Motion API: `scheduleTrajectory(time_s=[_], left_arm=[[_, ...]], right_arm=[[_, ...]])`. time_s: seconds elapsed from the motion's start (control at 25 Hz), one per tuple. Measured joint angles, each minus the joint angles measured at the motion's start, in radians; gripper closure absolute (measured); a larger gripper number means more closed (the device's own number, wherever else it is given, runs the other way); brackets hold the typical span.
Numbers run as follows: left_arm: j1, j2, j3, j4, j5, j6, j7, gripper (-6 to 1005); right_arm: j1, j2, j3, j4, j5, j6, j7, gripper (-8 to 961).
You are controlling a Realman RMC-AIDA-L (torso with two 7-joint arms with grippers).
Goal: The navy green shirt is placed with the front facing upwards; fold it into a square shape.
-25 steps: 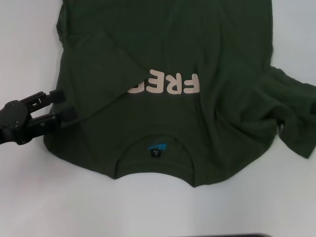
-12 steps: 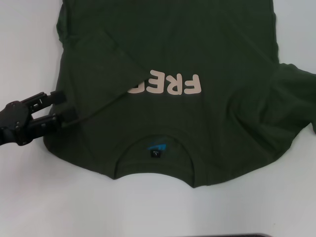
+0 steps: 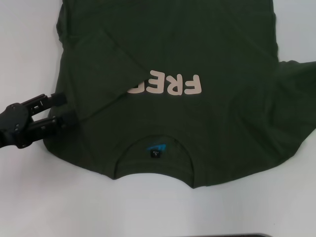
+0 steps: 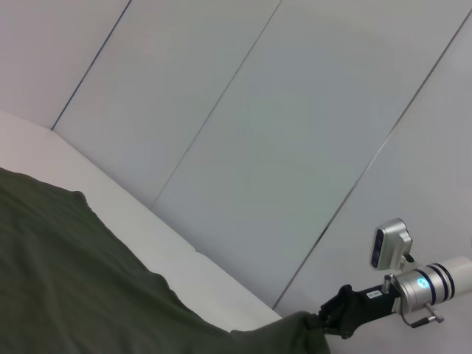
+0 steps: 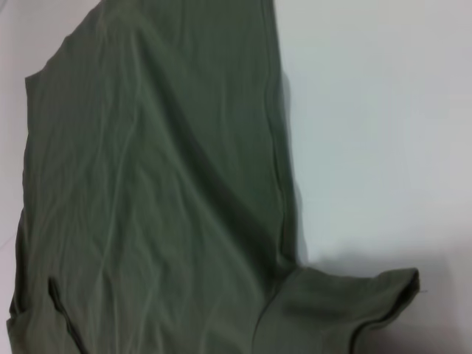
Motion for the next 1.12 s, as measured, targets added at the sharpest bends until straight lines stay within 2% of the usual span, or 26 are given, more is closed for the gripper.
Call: scheduleTrajectory(time_s=[0.6, 0.84, 1.0, 1.12], left_arm=[[0.000, -0.003, -0.002, 0.000, -0.003, 0.002, 0.000, 140], [-0.003, -0.003, -0.003, 0.000, -0.003, 0.002, 0.000, 140], [-0.004, -0.006, -0.003, 0.000, -0.003, 0.000, 0.000, 139], [-0.004, -0.006, -0.011, 0.000, -0.003, -0.001, 0.000, 139]], right_arm=[[0.006, -0.001, 0.022, -0.018, 0.015, -0.031, 0.012, 942], [0.011, -0.002, 0.020, -0.016, 0.067, -0.044, 0.013, 942], [0.035, 0.016, -0.001, 0.010, 0.070, -0.068, 0.006, 942], [0.054, 0.043, -0.027, 0.021, 0.072, -0.078, 0.004, 943]])
